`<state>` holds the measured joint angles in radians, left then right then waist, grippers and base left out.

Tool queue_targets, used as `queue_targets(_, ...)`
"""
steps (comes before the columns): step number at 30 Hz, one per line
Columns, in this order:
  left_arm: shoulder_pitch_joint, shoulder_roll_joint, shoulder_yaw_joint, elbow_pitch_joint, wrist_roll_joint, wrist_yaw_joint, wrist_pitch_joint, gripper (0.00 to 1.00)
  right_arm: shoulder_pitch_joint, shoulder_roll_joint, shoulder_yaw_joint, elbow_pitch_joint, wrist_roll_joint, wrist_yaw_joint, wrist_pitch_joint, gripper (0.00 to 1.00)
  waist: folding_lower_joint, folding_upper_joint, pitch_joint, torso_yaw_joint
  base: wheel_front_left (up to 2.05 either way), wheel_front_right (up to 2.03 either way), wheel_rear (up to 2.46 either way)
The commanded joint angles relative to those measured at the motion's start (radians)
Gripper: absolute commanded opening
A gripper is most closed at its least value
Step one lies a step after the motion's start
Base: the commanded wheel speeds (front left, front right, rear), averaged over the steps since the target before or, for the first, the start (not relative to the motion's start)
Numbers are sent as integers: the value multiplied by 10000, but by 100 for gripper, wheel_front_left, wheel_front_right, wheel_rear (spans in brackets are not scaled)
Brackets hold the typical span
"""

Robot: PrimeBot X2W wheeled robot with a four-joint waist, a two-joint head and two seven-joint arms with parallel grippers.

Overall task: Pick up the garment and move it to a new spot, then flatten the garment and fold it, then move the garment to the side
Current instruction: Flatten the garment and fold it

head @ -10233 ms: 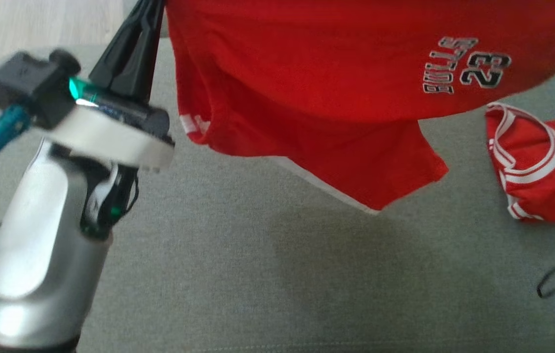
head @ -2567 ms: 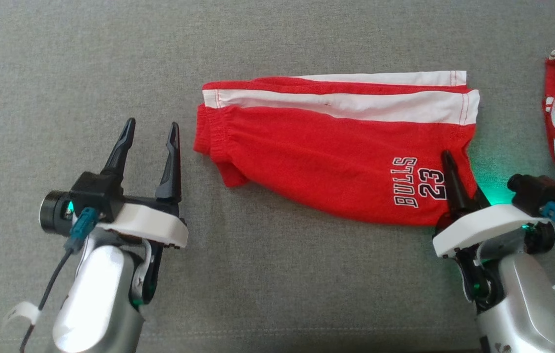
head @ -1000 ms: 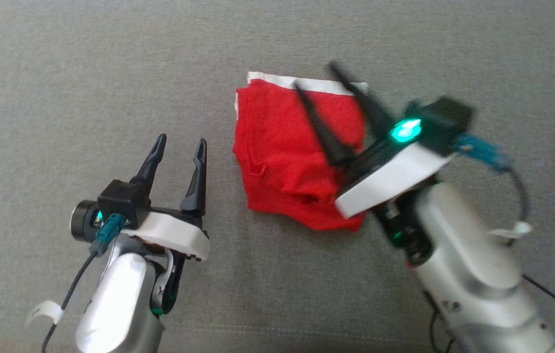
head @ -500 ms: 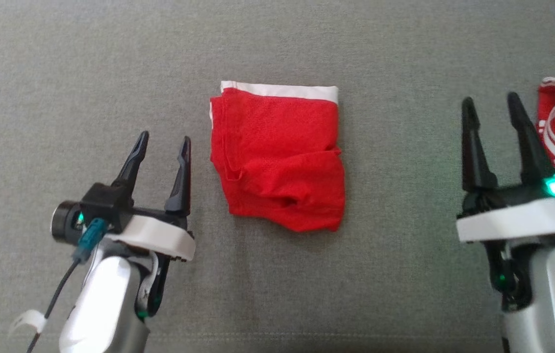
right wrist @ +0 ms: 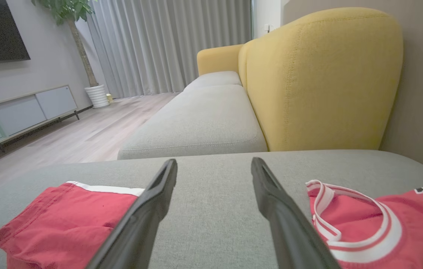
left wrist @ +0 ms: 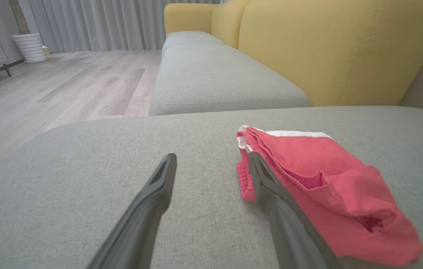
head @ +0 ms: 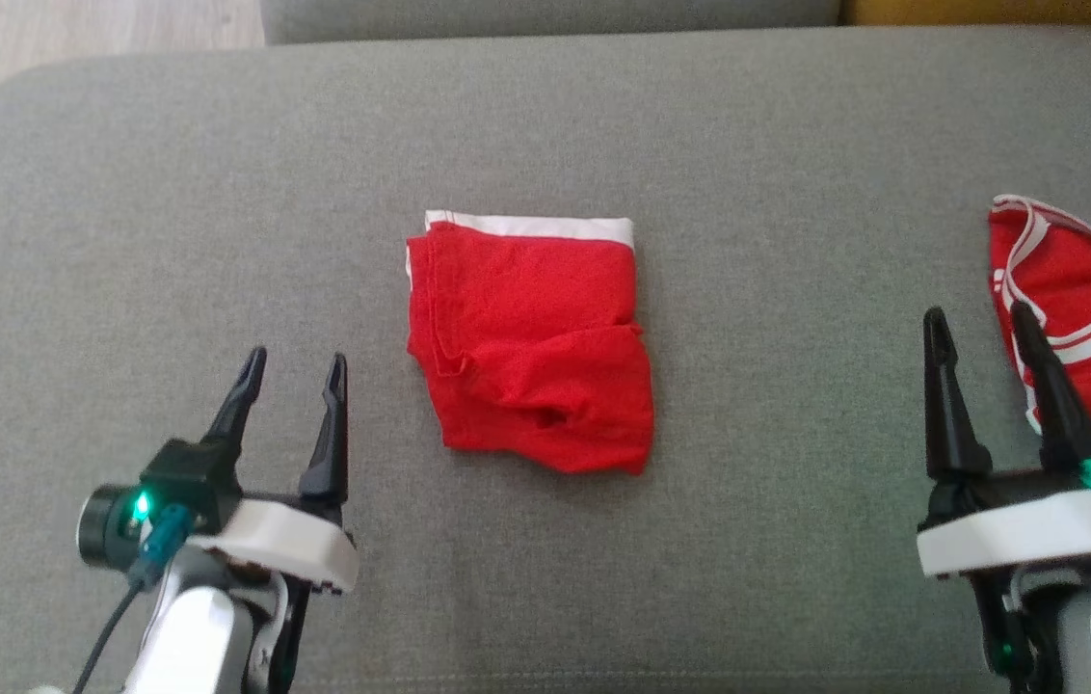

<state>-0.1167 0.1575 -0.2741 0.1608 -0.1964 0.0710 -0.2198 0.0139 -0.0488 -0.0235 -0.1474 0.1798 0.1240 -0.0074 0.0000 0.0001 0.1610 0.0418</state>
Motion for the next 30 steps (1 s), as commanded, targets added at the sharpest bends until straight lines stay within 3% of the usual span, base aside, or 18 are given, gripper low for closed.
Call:
queue_targets(1, -143, 224, 402, -383, -37, 60, 33, 100, -40, -17, 169, -405, -83, 67, 39, 100, 0, -1, -176, 17, 0, 0, 0)
queue_targets(16, 894, 368, 209, -833, -189, 211, 379, 100, 1245, -15, -43, -647, 72, 67, 414, 100, 0, -1, -1193, 180, 0, 0, 0)
queue_targets(30, 1191, 445, 142, -1109, -300, 357, 490, 100, 1435, -15, -73, -709, 168, 67, 525, 100, 0, -1, -1341, 247, 0, 0, 0)
